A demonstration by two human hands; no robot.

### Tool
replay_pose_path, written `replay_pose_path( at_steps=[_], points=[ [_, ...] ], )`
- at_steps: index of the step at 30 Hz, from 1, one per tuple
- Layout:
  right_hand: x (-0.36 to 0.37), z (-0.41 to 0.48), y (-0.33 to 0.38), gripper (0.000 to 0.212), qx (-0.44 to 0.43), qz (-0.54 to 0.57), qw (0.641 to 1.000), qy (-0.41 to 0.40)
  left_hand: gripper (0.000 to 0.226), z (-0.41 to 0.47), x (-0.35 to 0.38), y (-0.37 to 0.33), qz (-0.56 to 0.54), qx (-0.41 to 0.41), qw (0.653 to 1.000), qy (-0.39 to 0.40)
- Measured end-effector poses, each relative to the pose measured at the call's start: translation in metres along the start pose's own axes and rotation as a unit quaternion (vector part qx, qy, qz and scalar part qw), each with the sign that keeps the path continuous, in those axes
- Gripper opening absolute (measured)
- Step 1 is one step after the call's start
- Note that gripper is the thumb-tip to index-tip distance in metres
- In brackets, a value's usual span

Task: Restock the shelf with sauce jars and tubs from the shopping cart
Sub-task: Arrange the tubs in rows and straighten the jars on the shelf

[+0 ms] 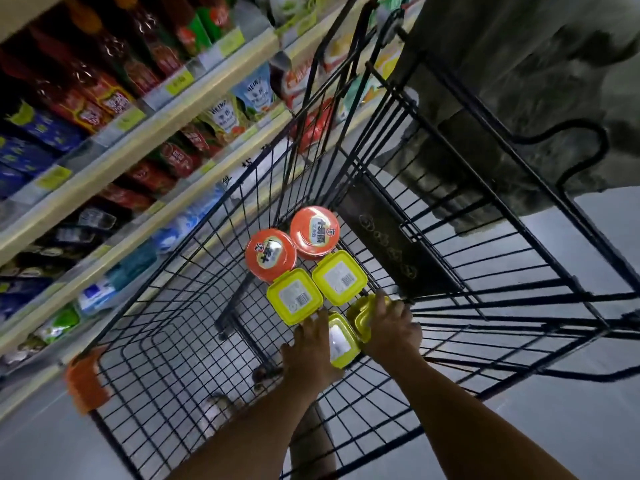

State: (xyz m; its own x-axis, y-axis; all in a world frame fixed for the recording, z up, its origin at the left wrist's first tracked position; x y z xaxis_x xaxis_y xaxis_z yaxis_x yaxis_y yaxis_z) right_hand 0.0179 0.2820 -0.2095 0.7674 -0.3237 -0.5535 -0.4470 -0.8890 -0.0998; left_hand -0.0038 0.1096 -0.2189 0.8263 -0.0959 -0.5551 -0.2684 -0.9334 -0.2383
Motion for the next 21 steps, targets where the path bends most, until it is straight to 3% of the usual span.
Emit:
replay_pose_path(
  at_steps=[12, 21],
  points=[
    [-0.011, -0.013, -0.004, 0.123, -0.018, -0.012, 1.000, 0.006, 0.126, -0.022, -0.013, 0.036, -0.026, 0.010, 0.999, 0.029],
    [-0.023, -0.052, 0.011, 0.115, -0.014, 0.009, 1.000, -0.025, 0.128, -0.075, -0.035, 0.085, -0.030, 0.008, 0.999, -0.025]
  ],
)
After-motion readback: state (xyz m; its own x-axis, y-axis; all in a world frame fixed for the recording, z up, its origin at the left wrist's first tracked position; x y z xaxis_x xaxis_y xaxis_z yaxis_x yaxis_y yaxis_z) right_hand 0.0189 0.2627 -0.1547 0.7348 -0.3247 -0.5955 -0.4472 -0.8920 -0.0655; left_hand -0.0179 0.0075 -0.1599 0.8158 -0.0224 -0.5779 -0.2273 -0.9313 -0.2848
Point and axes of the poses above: each hand's wrist, its own z-axis towards the middle knuckle, its own x-axis out of the palm, y = z × x, the point moved 1 cm from there along z, towards the middle knuckle, and after that the axes turned 4 degrees about y, right-handed, at the moved point
